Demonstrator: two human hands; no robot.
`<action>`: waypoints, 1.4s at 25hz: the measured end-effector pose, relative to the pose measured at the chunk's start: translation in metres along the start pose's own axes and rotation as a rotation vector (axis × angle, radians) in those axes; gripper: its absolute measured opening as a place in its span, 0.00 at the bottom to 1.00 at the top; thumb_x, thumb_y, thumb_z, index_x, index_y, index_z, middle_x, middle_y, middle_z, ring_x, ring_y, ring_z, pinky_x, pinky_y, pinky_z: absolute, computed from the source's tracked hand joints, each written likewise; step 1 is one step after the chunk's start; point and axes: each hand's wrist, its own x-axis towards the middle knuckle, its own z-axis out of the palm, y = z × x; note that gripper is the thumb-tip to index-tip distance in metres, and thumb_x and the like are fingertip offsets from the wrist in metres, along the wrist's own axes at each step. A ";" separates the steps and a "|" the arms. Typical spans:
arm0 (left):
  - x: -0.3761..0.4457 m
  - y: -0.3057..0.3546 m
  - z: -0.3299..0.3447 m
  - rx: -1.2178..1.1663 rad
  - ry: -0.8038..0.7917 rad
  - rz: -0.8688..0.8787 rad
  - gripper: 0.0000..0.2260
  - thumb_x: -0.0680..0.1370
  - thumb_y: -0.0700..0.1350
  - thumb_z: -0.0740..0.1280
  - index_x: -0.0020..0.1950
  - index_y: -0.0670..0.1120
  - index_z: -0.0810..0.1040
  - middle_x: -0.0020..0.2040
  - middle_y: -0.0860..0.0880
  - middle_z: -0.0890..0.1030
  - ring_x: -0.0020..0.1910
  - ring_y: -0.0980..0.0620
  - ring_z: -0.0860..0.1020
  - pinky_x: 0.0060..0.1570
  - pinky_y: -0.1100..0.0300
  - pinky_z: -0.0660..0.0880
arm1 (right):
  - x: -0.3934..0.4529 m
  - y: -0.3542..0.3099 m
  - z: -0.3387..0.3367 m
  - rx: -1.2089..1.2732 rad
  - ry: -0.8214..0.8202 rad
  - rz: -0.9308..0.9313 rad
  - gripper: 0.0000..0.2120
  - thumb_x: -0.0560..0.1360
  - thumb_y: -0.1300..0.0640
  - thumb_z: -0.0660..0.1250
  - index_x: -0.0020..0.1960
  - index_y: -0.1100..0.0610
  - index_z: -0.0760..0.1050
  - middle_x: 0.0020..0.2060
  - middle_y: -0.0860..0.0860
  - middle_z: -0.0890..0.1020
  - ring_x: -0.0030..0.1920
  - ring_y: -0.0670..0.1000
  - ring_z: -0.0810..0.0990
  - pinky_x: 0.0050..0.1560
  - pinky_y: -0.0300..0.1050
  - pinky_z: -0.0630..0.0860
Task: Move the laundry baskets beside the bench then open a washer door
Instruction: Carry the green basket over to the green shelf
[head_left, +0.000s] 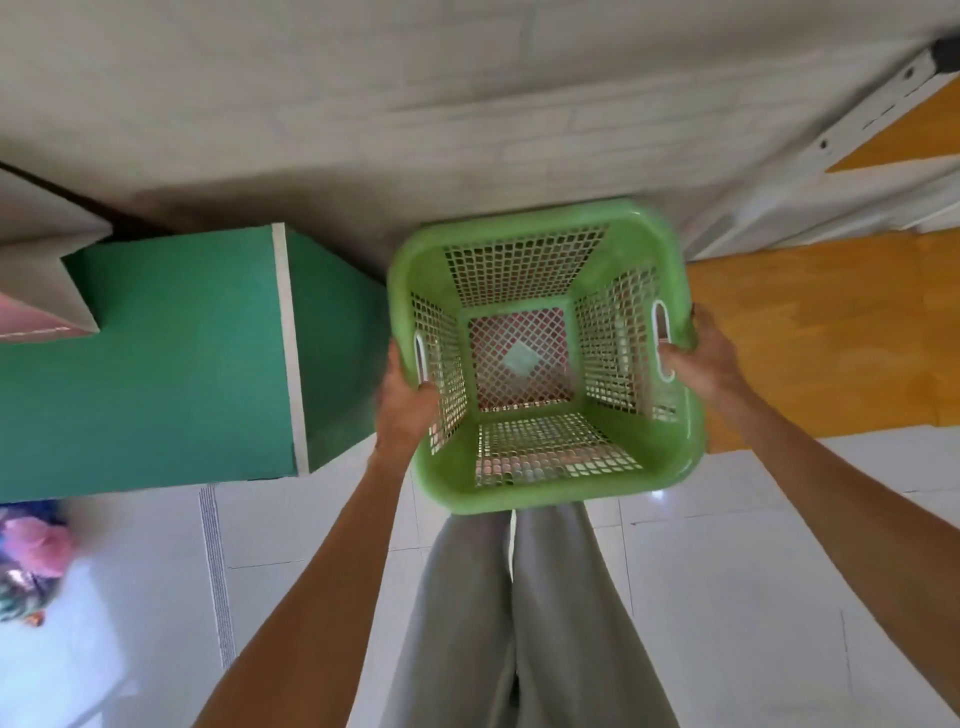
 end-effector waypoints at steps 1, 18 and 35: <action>0.020 -0.013 0.011 -0.009 -0.002 -0.005 0.37 0.75 0.34 0.65 0.80 0.51 0.54 0.74 0.44 0.71 0.68 0.42 0.73 0.65 0.48 0.72 | 0.016 0.009 0.015 0.004 -0.016 0.019 0.27 0.77 0.64 0.65 0.74 0.58 0.62 0.53 0.52 0.77 0.38 0.50 0.76 0.31 0.37 0.69; 0.037 -0.011 0.016 0.053 -0.232 0.127 0.39 0.73 0.59 0.71 0.79 0.53 0.57 0.78 0.48 0.63 0.76 0.46 0.63 0.74 0.45 0.62 | 0.026 0.002 0.046 -0.182 -0.209 -0.089 0.42 0.76 0.31 0.56 0.80 0.53 0.48 0.79 0.58 0.58 0.77 0.62 0.59 0.74 0.62 0.60; -0.265 0.345 0.131 0.782 -0.447 1.024 0.43 0.71 0.74 0.58 0.80 0.51 0.57 0.80 0.48 0.58 0.78 0.46 0.58 0.74 0.45 0.59 | -0.213 0.187 -0.340 0.115 0.438 0.083 0.42 0.75 0.27 0.45 0.80 0.53 0.53 0.79 0.58 0.56 0.78 0.58 0.56 0.76 0.58 0.54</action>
